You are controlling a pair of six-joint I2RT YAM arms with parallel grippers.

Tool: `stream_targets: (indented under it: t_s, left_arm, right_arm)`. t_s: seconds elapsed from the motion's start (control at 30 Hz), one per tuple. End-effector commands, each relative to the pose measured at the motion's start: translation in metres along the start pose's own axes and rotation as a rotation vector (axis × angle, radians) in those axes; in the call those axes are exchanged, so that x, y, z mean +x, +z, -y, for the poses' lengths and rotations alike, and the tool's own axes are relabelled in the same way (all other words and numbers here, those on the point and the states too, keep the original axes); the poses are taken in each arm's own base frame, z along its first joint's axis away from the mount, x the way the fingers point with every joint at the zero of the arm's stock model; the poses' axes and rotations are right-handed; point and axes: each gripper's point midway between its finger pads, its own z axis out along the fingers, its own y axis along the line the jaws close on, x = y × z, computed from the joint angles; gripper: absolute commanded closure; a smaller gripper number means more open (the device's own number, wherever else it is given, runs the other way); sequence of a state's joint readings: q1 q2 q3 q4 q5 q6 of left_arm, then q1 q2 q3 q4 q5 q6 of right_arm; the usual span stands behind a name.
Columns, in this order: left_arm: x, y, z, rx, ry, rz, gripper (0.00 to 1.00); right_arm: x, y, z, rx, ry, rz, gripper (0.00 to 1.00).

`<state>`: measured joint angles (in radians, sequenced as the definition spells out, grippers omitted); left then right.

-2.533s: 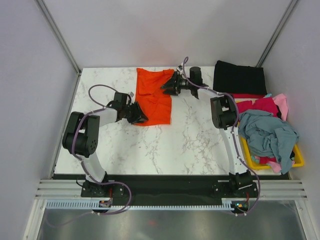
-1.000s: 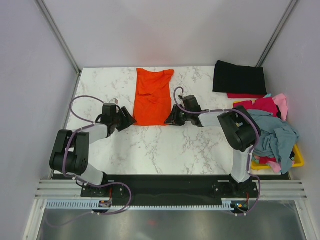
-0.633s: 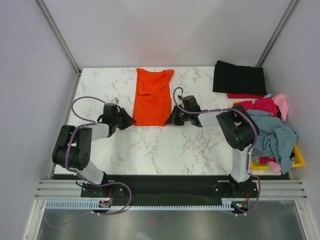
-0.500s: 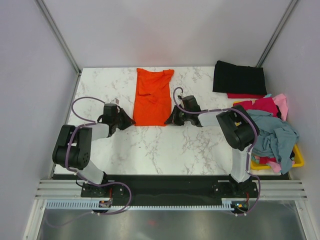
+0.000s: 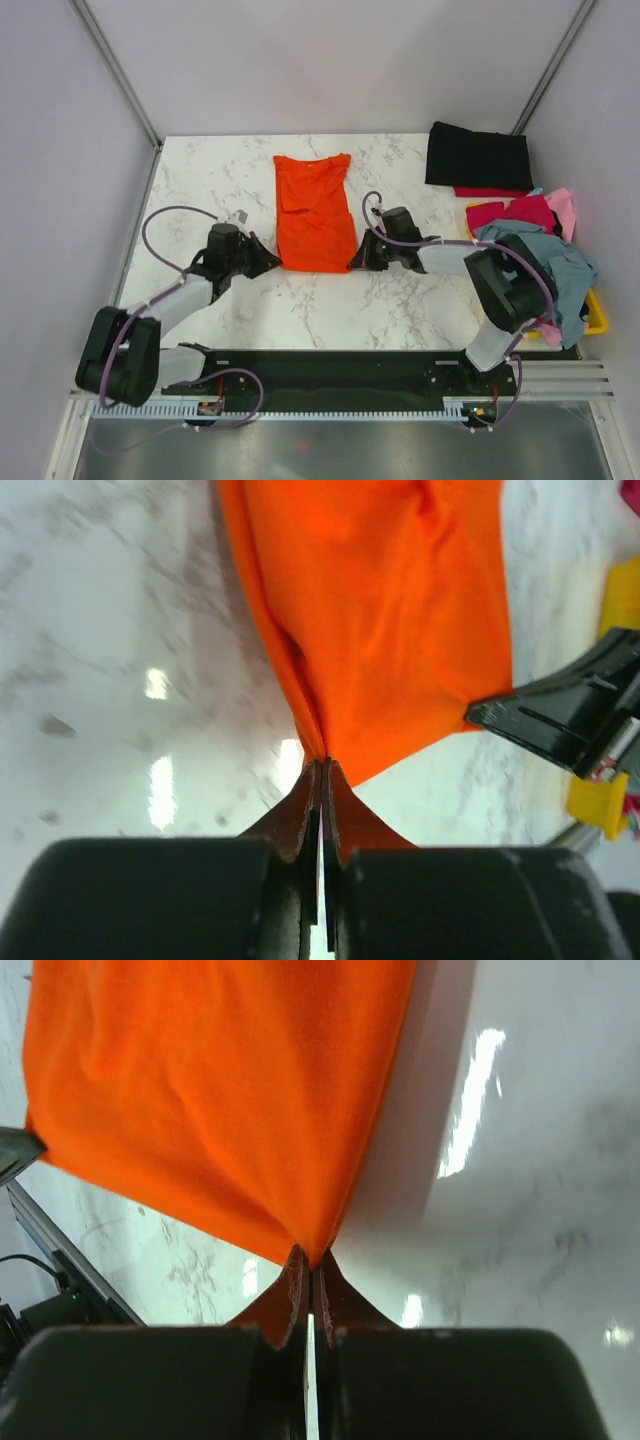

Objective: Fold and stack the t-shirts
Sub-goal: Fold the tshirt

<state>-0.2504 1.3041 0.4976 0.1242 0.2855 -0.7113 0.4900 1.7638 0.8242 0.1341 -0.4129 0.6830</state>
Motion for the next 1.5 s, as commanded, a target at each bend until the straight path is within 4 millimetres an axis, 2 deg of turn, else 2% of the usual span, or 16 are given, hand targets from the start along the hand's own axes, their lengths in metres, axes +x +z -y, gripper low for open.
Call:
stream_targets:
  t_s: [0.0,0.17,0.3,0.37,0.5,0.63,0.9,1.03,1.2,1.23,1.27,1.3,1.37,1.4,1.43,1.47]
  left_arm:
    - [0.027,-0.028,0.011,-0.007,-0.039,-0.043,0.98]
    - [0.030,-0.083,0.038,0.088,-0.013,0.020,0.98]
    - [0.017,-0.122,0.062,0.126,-0.012,0.069,0.98]
    - [0.015,-0.131,0.061,0.086,-0.020,0.061,0.98]
    - [-0.008,-0.145,0.082,0.088,0.003,0.098,0.98]
    - [-0.027,-0.140,0.089,0.055,0.013,0.111,0.98]
    - [-0.052,-0.122,0.102,0.021,0.034,0.109,0.98]
    - [-0.071,-0.113,0.105,-0.005,0.052,0.118,0.98]
    - [-0.101,-0.079,0.095,-0.073,0.045,0.088,0.98]
    - [-0.108,-0.074,0.096,-0.066,0.041,0.076,0.98]
    - [-0.122,-0.069,0.090,-0.071,0.020,0.088,0.98]
    - [-0.135,-0.050,0.085,-0.086,0.007,0.065,0.98]
    - [-0.173,-0.036,0.085,-0.070,0.010,0.087,0.98]
    - [-0.176,-0.008,0.067,-0.105,-0.010,0.034,0.91]
    - [-0.185,0.004,0.061,-0.088,-0.029,0.008,0.71]
    - [-0.193,0.017,0.057,-0.083,-0.026,-0.006,0.49]
  right_arm:
    - [0.021,-0.035,-0.002,0.026,-0.036,0.000,1.00]
    - [0.044,-0.077,-0.014,0.033,-0.025,0.014,1.00]
    - [0.034,-0.115,-0.054,-0.019,-0.070,0.096,1.00]
    - [0.024,-0.131,-0.069,-0.025,-0.079,0.139,1.00]
    - [-0.002,-0.146,-0.086,-0.006,-0.122,0.197,1.00]
    - [-0.031,-0.145,-0.101,0.030,-0.179,0.223,1.00]
    - [-0.058,-0.116,-0.099,0.082,-0.211,0.193,1.00]
    - [-0.087,-0.110,-0.101,0.083,-0.206,0.212,1.00]
    - [-0.119,-0.080,-0.091,0.077,-0.197,0.167,1.00]
    - [-0.136,-0.080,-0.100,0.060,-0.204,0.189,1.00]
    - [-0.142,-0.061,-0.082,0.089,-0.180,0.154,1.00]
    - [-0.149,-0.053,-0.081,0.077,-0.178,0.137,0.99]
    - [-0.177,-0.026,-0.073,0.105,-0.191,0.114,0.84]
    - [-0.186,-0.018,-0.071,0.113,-0.199,0.104,0.64]
    - [-0.203,-0.001,-0.065,0.148,-0.193,0.080,0.28]
    - [-0.213,0.007,-0.061,0.163,-0.214,0.074,0.15]
